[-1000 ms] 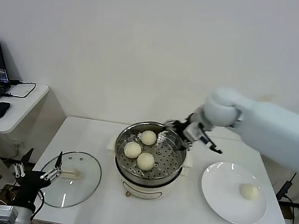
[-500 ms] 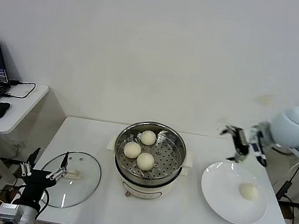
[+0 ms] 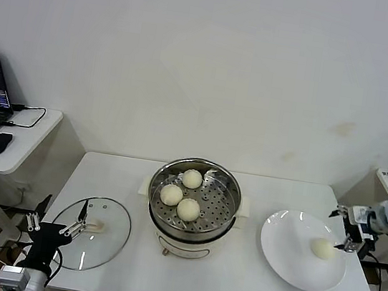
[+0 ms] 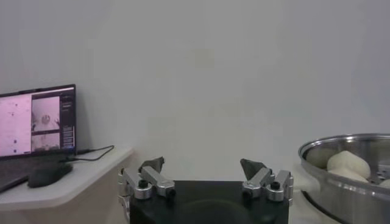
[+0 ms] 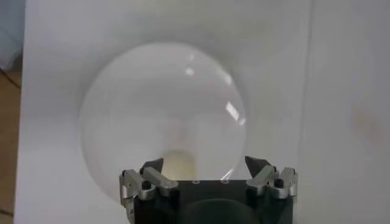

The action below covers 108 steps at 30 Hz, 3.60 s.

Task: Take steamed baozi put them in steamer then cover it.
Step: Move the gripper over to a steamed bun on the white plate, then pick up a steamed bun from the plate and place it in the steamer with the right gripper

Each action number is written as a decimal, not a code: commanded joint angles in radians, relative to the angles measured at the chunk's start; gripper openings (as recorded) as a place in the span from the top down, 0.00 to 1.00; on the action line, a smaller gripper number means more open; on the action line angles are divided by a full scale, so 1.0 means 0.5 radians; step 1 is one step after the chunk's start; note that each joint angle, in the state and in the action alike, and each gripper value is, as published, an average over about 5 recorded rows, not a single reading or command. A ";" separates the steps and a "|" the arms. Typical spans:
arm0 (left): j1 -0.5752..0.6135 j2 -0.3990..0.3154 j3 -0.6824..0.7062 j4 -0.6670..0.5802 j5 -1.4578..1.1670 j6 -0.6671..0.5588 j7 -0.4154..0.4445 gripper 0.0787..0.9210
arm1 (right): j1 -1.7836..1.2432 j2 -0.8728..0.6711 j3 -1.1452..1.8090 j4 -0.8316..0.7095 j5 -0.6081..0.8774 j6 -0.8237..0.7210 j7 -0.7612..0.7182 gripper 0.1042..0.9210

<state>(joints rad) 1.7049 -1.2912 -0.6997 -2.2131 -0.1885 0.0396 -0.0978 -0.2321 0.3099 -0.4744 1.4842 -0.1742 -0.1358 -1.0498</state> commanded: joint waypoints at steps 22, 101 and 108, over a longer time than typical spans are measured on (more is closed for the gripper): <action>0.028 -0.025 -0.017 -0.006 0.011 0.001 0.002 0.12 | -0.322 0.456 0.249 -0.664 -0.313 0.093 0.064 0.12; 0.013 -0.043 -0.012 0.018 -0.001 -0.022 -0.008 0.12 | 1.294 1.126 -1.443 0.104 1.370 -1.180 0.713 0.40; 0.004 -0.044 -0.015 0.028 -0.005 -0.022 -0.008 0.12 | 1.241 1.165 -1.427 0.004 1.283 -1.173 0.712 0.40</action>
<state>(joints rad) 1.7072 -1.3135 -0.7065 -2.2008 -0.1909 0.0285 -0.1020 0.4416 0.8483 -1.1901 1.5628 0.5028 -0.7009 -0.7134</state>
